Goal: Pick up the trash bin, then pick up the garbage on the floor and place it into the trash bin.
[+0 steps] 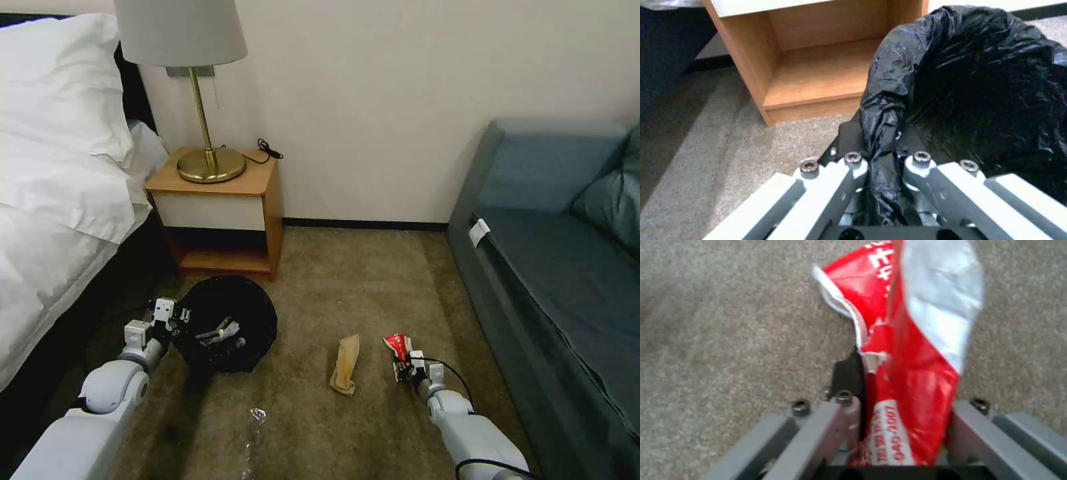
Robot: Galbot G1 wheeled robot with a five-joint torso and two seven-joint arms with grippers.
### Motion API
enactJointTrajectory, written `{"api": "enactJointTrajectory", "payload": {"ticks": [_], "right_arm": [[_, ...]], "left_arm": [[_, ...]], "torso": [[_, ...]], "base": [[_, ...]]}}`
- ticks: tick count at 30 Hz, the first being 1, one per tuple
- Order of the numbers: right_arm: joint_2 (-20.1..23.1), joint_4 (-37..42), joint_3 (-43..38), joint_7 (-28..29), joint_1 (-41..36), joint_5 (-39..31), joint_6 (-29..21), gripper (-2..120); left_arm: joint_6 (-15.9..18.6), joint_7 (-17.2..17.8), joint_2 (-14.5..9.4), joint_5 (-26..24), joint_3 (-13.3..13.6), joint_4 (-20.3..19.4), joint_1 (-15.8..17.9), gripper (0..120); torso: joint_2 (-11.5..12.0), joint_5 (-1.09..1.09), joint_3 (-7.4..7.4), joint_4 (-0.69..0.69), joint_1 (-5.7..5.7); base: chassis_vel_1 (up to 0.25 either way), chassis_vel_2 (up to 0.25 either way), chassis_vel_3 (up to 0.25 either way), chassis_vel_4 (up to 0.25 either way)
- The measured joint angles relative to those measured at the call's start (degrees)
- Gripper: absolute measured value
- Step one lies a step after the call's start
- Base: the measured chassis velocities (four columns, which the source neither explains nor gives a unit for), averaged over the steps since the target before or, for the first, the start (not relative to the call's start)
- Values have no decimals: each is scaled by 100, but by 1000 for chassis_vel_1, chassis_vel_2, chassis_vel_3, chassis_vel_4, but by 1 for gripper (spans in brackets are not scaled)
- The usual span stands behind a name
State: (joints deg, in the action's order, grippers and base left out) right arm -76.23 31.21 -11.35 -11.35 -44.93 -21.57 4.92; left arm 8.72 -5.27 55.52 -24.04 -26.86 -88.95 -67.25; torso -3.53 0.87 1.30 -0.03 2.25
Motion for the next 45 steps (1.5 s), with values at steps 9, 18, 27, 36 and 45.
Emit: {"api": "enactJointTrajectory", "payload": {"ticks": [9,18,27,36,45], "right_arm": [[-23,110,-10,-6,-94,4,89,3],[115,556,51,-22,-290,4,174,3],[471,1994,171,103,-466,-122,97,3],[915,3359,479,-388,-274,-708,-26,3],[908,4695,1215,-409,6,-1254,-475,3]], "left_arm": [[50,35,-17,20,27,-110,-35,4],[86,102,17,63,56,-203,-67,4],[193,187,43,91,157,-377,-26,4],[240,217,35,89,241,-446,75,4],[251,220,9,37,280,-472,166,4]], "torso": [[1,-1,1,2,0],[1,-6,2,2,1],[1,0,0,2,1],[1,1,0,2,1],[1,2,0,0,1]], "base": [[0,0,0,0],[0,0,0,0],[0,0,0,0],[0,0,0,0],[0,0,0,0]]}}
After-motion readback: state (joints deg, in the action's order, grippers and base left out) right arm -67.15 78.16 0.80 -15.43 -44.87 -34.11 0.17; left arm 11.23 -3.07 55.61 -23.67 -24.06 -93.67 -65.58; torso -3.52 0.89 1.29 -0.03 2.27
